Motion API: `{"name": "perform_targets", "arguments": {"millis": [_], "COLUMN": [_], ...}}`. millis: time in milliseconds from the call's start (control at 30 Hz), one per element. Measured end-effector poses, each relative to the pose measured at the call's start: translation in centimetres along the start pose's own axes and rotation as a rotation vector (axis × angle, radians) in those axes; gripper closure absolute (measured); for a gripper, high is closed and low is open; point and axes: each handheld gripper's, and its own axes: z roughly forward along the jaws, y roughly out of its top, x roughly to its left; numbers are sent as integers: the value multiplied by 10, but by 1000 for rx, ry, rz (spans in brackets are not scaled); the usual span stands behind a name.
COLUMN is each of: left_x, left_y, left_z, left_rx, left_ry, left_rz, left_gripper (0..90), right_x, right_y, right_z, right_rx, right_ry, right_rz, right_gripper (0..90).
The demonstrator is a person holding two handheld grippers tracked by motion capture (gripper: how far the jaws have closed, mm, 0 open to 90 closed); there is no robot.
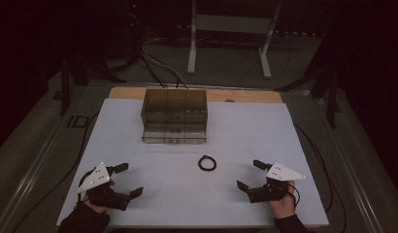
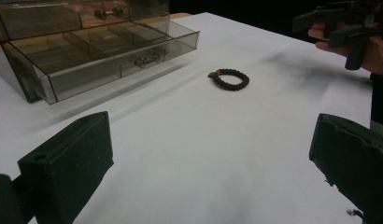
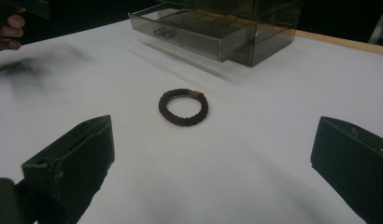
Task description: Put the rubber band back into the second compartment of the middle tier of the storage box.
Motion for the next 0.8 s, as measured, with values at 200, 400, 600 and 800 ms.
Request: {"name": "perform_targets", "arguments": {"millis": [200,400,600,800], "left_x": [0,1,2,2], "left_y": [3,7,12,18], "left_z": [-1,0,5,11], "left_rx": [-11,-13,-10,-10], "left_ry": [-5,-15,-20,-37], "left_rz": [-10,-21,-22,-16], "left_gripper": [3,4,3,3], "right_x": [0,0,0,0], "right_y": [0,1,0,1], "right_z": [0,-1,0,-1], "right_rx": [-7,-11,-13,-22], "right_ry": [0,2,4,-9], "right_rz": [-1,3,7,7], "right_gripper": [0,0,0,0]}}
